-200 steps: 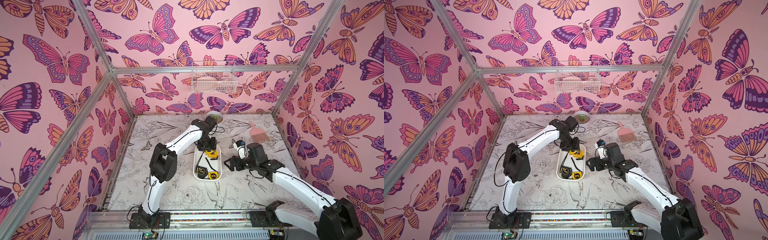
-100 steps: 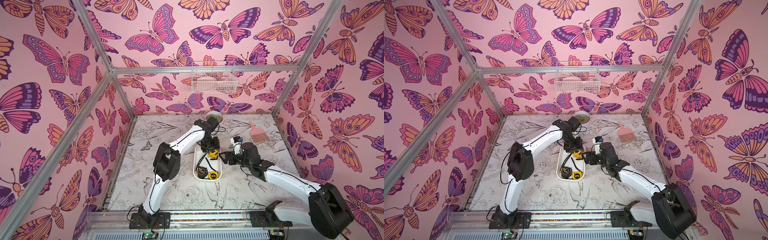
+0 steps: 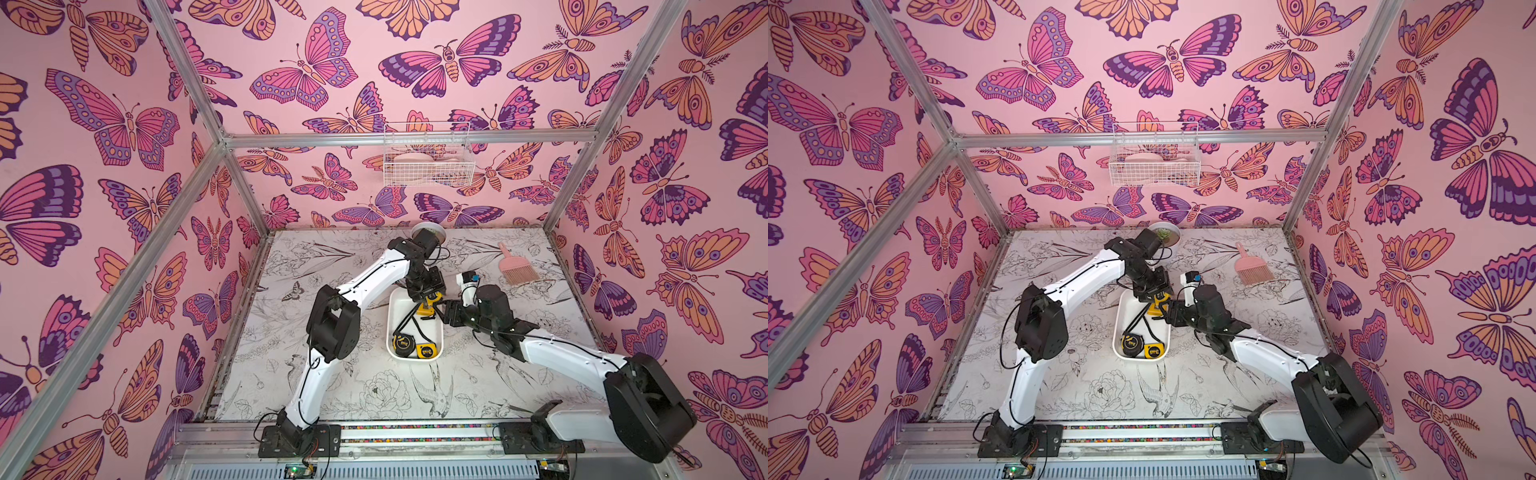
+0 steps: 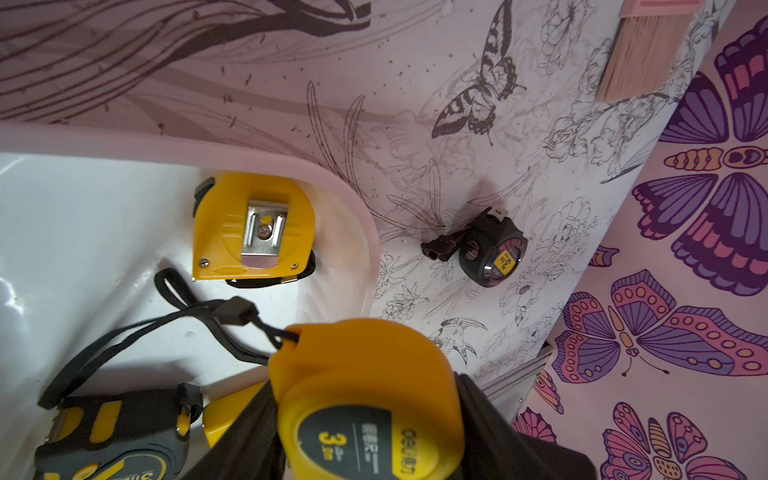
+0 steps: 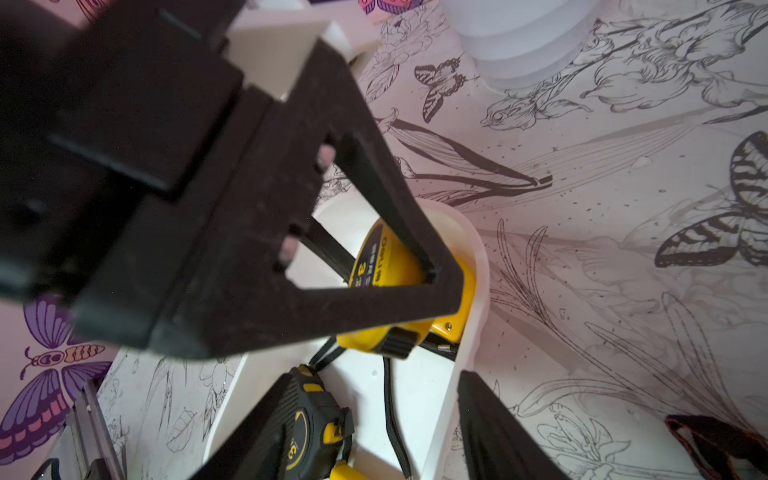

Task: Take the tape measure out of the storage box
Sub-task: Place the tape measure at the center of the board.

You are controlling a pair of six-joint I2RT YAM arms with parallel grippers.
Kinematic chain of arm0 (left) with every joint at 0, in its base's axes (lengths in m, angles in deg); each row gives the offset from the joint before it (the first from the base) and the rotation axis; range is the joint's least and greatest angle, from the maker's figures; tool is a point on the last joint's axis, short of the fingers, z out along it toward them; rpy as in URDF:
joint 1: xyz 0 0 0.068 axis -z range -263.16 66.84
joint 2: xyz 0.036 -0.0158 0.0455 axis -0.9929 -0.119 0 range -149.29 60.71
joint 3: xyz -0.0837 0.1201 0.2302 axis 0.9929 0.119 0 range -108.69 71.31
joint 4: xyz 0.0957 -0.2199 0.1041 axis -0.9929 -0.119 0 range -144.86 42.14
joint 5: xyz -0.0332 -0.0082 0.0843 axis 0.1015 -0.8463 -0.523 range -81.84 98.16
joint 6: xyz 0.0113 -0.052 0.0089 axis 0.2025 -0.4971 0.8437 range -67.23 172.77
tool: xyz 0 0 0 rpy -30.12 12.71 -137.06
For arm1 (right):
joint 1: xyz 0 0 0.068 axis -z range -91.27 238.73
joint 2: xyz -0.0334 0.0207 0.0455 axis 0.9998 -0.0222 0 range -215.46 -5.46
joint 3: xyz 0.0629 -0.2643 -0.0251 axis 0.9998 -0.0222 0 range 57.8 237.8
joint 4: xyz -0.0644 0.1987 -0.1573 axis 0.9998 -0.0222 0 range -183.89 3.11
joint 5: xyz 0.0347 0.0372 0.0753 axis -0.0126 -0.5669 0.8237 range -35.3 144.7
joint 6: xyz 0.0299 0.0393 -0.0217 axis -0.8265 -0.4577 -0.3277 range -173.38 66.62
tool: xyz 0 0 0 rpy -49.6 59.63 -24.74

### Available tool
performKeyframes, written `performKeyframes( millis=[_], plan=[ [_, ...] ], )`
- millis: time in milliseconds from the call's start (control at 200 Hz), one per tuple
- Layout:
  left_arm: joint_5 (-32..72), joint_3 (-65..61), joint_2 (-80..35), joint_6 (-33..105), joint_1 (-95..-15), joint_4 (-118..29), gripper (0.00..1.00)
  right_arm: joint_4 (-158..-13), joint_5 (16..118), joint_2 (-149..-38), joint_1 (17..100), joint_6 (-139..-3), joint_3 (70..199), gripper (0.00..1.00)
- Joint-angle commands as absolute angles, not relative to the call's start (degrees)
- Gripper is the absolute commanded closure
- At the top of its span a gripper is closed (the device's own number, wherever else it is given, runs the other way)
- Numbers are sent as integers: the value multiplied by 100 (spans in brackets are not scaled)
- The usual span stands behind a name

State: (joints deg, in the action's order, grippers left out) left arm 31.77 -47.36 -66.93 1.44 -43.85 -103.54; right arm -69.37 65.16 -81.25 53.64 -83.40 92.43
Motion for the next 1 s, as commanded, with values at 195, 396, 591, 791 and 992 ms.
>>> performKeyframes(
  millis=[195, 396, 591, 791, 992],
  plan=[
    [3589, -4870, -6771, -304, -4282, -10114, 64, -6360, 6185, -8311, 5335, -8458, 9235, 47],
    [3630, -4901, -6754, -426, -4254, -10077, 64, -6267, 6265, -8379, 5338, -8433, 9244, 74],
    [3883, -4919, -6798, -590, -4208, -9973, 64, -6043, 6242, -8354, 5335, -8423, 9170, 81],
    [4024, -4901, -6832, -712, -4159, -9871, 64, -5920, 6236, -8386, 5331, -8400, 9172, 74],
    [4064, -4901, -6840, -726, -4141, -9846, 64, -5901, 6168, -8422, 5331, -8424, 9188, 66]
  ],
)
